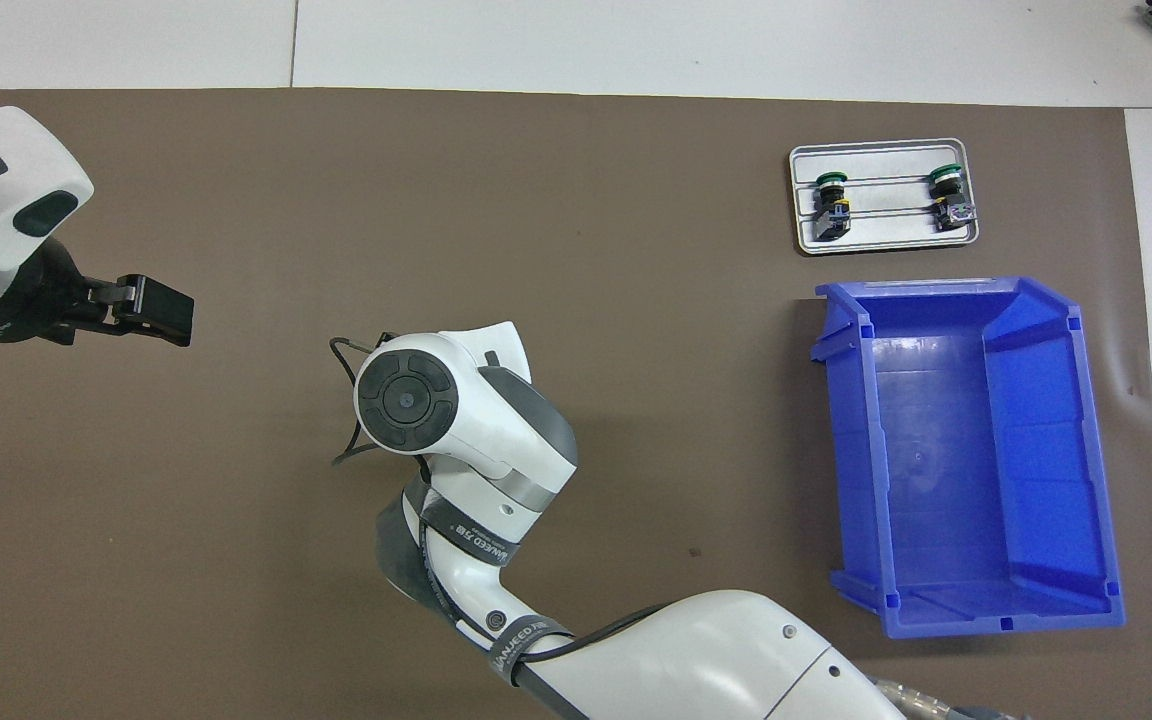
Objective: Place and press button with both arms
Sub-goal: 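Lower the right gripper onto the green button and grasp it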
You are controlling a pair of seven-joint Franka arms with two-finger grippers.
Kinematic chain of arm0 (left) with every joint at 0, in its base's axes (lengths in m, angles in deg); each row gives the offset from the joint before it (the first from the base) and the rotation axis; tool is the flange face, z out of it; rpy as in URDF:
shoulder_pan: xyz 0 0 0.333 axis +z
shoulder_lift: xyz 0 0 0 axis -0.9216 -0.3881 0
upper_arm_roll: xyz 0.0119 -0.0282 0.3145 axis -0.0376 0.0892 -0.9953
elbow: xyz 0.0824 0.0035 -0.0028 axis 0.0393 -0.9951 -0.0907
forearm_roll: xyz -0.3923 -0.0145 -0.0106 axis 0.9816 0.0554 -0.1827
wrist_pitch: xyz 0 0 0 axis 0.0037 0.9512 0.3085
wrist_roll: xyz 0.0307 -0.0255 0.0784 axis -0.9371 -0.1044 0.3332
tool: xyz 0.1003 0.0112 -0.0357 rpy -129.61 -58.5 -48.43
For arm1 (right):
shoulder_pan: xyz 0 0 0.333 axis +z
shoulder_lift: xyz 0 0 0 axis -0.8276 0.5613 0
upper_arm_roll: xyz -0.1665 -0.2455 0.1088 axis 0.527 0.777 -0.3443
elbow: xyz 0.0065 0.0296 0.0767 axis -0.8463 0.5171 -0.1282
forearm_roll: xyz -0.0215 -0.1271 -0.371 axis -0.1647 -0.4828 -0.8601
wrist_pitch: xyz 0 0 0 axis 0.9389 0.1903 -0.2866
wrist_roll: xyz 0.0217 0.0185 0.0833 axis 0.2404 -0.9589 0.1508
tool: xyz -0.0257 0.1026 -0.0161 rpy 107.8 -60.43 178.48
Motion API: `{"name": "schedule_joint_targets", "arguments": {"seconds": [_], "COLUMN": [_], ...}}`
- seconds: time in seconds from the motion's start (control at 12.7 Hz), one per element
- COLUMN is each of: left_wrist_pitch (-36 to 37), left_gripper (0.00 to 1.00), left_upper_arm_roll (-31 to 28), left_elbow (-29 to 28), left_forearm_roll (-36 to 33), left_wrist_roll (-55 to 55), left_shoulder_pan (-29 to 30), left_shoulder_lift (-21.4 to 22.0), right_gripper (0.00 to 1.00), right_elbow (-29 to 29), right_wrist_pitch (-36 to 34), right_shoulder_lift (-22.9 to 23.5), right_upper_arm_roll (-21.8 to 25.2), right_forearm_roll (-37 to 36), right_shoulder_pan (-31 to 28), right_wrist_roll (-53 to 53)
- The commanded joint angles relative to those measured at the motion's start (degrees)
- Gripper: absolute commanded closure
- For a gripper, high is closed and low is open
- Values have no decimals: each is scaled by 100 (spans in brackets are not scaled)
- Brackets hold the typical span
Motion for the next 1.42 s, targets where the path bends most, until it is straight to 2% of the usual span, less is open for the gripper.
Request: {"name": "schedule_joint_targets", "arguments": {"seconds": [0.0, 0.47, 0.71, 1.02, 1.18, 1.26, 1.34], "left_wrist_pitch": [-15, -15, -15, -15, -15, -15, -15], "left_gripper": [0, 0, 0, 0, 0, 0, 0], "left_upper_arm_roll": [16, 16, 16, 16, 16, 16, 16], "left_elbow": [-208, -208, -208, -208, -208, -208, -208], "left_forearm_roll": [68, 68, 68, 68, 68, 68, 68], "left_wrist_roll": [-115, -114, -114, -106, -106, -114, -115], "left_shoulder_pan": [83, 83, 83, 83, 83, 83, 83], "left_shoulder_lift": [193, 193, 193, 193, 193, 193, 193], "right_gripper": [27, 31, 45, 50, 64, 79, 99], "right_elbow": [-1, 8, -1, -1, 8, 8, -1], "right_wrist_pitch": [73, 73, 152, 179, 144, 126, 109], "right_shoulder_lift": [22, 13, 22, 22, 13, 13, 13], "right_upper_arm_roll": [-26, -26, -26, -26, -26, -26, -26], "right_forearm_roll": [-109, -82, -82, -118, -118, -118, -118], "right_shoulder_pan": [-14, 74, 47, 47, 56, 56, 39], "right_wrist_roll": [-146, -208, -208, -217, -208, -208, -199]}}
